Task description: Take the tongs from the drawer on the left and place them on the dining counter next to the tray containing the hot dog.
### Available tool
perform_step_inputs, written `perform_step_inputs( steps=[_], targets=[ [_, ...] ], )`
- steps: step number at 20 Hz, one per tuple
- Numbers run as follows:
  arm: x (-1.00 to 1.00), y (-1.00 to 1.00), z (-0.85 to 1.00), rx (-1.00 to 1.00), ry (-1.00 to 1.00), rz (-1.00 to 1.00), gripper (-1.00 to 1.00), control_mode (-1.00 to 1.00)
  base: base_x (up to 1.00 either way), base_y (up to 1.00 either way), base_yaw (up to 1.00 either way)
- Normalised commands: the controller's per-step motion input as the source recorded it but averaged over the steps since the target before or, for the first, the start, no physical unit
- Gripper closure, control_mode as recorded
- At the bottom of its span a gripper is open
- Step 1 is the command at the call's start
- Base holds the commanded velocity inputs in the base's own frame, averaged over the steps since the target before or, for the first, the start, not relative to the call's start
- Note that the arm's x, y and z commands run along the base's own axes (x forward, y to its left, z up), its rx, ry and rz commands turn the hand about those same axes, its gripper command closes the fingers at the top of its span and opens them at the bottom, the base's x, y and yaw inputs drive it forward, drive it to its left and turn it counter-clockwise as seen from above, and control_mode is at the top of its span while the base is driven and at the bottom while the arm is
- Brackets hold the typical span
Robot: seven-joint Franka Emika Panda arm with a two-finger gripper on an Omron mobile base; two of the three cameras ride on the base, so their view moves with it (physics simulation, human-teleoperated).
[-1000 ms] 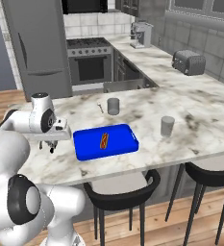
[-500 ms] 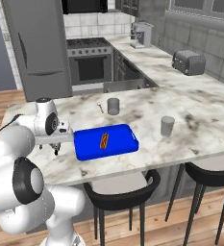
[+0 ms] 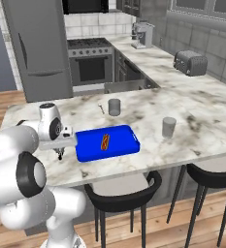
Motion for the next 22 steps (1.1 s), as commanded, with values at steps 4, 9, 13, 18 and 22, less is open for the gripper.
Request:
perform_step_inputs(
  steps=[4,9,13,18,22],
  targets=[
    [0.02,-0.11,-0.16,0.00,0.00,0.00,1.00,-1.00,0.00,0.00,0.00],
    [0.00,-0.09,-0.18,0.00,0.00,0.00,1.00,-1.00,0.00,0.00,0.00],
    [0.00,-0.09,-0.21,0.00,-0.01,0.00,1.00,-1.00,0.00,0.00,0.00],
    [0.04,-0.02,-0.24,-0.02,-0.01,0.00,1.00,-1.00,0.00,0.00,0.00],
    [0.07,0.00,-0.21,-0.02,0.00,0.00,1.00,-1.00,0.00,0.00,0.00]
  ],
)
